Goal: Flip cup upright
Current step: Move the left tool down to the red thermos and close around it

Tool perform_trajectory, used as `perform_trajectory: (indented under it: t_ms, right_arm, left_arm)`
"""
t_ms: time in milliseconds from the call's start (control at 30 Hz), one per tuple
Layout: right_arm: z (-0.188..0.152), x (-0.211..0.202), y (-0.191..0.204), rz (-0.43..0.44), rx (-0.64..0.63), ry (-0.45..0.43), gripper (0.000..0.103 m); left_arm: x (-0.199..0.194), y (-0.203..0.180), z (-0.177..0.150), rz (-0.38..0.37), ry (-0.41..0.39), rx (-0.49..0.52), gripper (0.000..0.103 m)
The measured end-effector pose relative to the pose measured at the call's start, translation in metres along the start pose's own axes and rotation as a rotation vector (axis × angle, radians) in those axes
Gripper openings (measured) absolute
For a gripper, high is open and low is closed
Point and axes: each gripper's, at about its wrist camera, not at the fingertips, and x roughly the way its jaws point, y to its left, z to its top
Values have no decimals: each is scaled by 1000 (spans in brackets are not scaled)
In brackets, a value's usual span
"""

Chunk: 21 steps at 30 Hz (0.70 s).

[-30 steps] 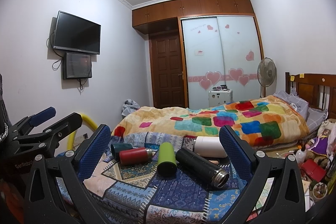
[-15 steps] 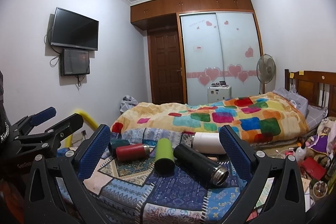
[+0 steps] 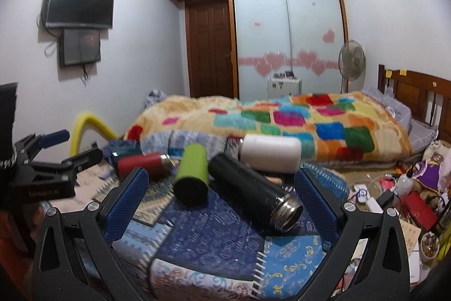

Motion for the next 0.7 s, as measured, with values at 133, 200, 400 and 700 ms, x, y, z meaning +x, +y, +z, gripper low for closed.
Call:
perform_trajectory:
  t_ms: [133, 200, 400, 700]
  right_arm:
    - [-6, 22, -7, 2, 8, 50, 103]
    - [-7, 29, -9, 5, 17, 67, 103]
    - [-7, 53, -11, 16, 25, 92, 103]
    - [-13, 70, 0, 35, 10, 104, 103]
  left_arm:
    - [45, 14, 3, -15, 95, 55, 89]
    - [63, 20, 4, -38, 134, 62, 88]
    - [120, 37, 5, -84, 264, 113, 79]
    - [165, 49, 5, -126, 375, 159, 73]
